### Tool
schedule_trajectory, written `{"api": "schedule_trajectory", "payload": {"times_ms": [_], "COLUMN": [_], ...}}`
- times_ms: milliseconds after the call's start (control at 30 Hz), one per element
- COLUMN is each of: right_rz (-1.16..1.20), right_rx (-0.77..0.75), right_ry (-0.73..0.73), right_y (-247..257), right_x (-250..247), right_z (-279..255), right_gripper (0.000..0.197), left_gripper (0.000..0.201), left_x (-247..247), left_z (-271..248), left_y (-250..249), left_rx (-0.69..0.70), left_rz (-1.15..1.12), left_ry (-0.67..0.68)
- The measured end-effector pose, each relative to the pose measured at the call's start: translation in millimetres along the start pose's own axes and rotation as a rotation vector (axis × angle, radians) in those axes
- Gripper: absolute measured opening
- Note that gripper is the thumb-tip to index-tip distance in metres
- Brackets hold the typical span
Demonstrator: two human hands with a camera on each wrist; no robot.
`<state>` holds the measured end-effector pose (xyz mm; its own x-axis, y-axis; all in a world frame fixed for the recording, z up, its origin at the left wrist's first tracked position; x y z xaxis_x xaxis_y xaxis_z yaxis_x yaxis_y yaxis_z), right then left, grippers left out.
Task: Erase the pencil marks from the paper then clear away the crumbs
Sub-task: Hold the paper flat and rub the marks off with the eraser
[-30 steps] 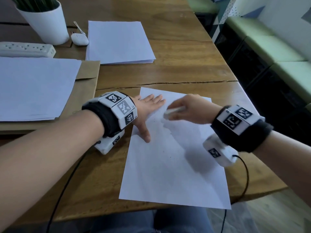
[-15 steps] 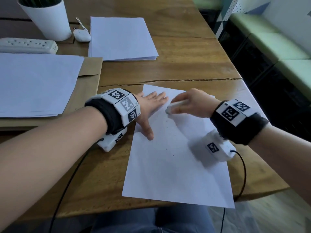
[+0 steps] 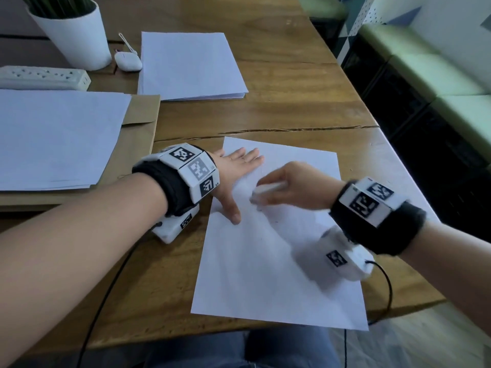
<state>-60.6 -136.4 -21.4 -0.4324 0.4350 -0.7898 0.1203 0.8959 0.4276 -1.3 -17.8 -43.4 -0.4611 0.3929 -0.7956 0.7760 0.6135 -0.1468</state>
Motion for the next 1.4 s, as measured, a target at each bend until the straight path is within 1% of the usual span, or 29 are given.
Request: {"api": "schedule_trajectory", "payload": {"times_ms": [67,100,133,167,200,267,300,333,400,500,533,567,667,733,767,800,833,900,933,967,1067,1100,1133,1167,1233,1333,1400], "right_rz": [-0.043,-0.064,-0.072,-0.075,-0.07,-0.019,0.006,0.014,-0.026,-0.082,-0.073,-0.064,0.021,0.053,0.034,0.017,0.012,0.013,0.007,0.001,0.09,0.116,0.108,0.081,0.028,-0.027,-0.073], "right_rx": [-0.022,-0.037,-0.039,-0.034,-0.021,-0.007,-0.011,-0.017,-0.022,-0.047,-0.046,-0.038,0.016,0.021,0.014,0.004,-0.008,-0.031,-0.031,-0.024,0.019,0.023,0.021,0.019,0.013,-0.007,0.009], "right_ry": [0.158,0.215,0.227,0.197,0.131,-0.043,-0.097,-0.118,-0.069,0.137,0.174,0.172,0.01,-0.057,-0.058,-0.027,0.041,0.211,0.249,0.233,0.005,-0.042,-0.053,-0.036,0.041,0.148,0.136], "right_y": [0.0,1.2,4.0,6.9,9.2,13.3,14.8,15.4,12.1,8.2,8.5,9.5,9.1,8.9,6.8,2.4,-1.3,-4.9,-3.9,-1.6,3.4,3.7,3.1,0.5,-7.4,-16.8,-21.2], "right_x": [12.9,16.6,15.9,11.8,5.8,-5.9,-7.9,-7.5,1.2,16.7,16.5,12.4,-4.9,-4.4,-0.4,5.5,12.3,21.0,19.8,15.0,-3.8,-5.5,-4.3,-0.7,9.6,17.7,12.7], "right_z": [-19.0,-23.5,-23.3,-17.8,-8.6,10.9,17.1,18.7,8.5,-16.0,-16.6,-12.2,12.5,14.7,8.9,0.4,-10.0,-24.3,-24.2,-19.0,7.9,13.4,14.1,10.4,-6.5,-29.9,-34.0], "right_gripper": [0.029,0.027,0.027,0.027,0.028,0.03,0.031,0.032,0.034,0.032,0.03,0.028,0.024,0.027,0.031,0.035,0.035,0.025,0.022,0.022,0.025,0.026,0.028,0.031,0.038,0.025,0.02], "left_gripper": [0.132,0.132,0.132,0.132,0.133,0.135,0.136,0.137,0.134,0.131,0.131,0.131,0.132,0.132,0.131,0.131,0.131,0.13,0.13,0.13,0.132,0.133,0.133,0.133,0.132,0.13,0.124], "left_x": [0.4,0.4,0.2,0.3,0.1,0.3,0.5,0.5,0.2,0.4,0.5,0.3,-0.8,-1.1,-1.1,-0.9,-0.7,-0.3,-0.1,0.0,0.2,0.7,0.7,0.3,0.7,1.3,1.0], "left_z": [0.2,0.2,-0.1,-0.2,0.0,-0.3,-0.4,-0.4,-0.5,-1.4,-1.7,-1.9,-1.8,-2.0,-1.9,-1.7,-1.5,-1.7,-2.0,-1.9,-0.1,0.3,0.5,0.5,0.2,-0.1,-0.2], "left_y": [-0.1,0.2,0.5,0.3,0.2,-0.6,-1.2,-1.5,-1.2,0.1,0.3,-0.3,-1.7,-2.1,-1.5,-1.1,-0.7,-0.6,-0.7,-0.9,-0.2,0.3,0.7,1.3,1.7,2.2,2.6], "left_rx": [0.004,0.006,0.008,0.007,0.003,-0.014,-0.022,-0.027,-0.014,0.011,0.013,0.012,-0.002,-0.006,-0.002,0.004,0.011,0.017,0.018,0.016,0.004,0.001,-0.002,-0.001,0.007,0.015,0.022], "left_rz": [0.008,0.006,0.004,0.003,0.001,-0.016,-0.03,-0.037,-0.02,-0.01,-0.009,-0.003,-0.001,-0.008,-0.001,0.006,0.011,0.016,0.016,0.017,0.014,0.008,0.008,0.014,0.014,0.009,0.001], "left_ry": [0.011,0.016,0.02,0.017,0.007,-0.026,-0.037,-0.041,-0.025,0.0,0.003,0.002,-0.025,-0.032,-0.028,-0.022,-0.019,-0.016,-0.016,-0.019,-0.034,-0.034,-0.032,-0.028,-0.016,0.002,0.006]}}
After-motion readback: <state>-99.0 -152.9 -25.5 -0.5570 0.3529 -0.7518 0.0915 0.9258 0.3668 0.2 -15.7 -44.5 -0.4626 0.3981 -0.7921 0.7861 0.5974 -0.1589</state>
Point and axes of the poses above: each hand's wrist, its own z-axis towards the middle knuckle, its own x-axis out of the palm, y = z × x, the point moved 4 cm from there along z, towards the middle knuckle, and after that the axes turned 5 degrees about x, right-handed, at the moved point
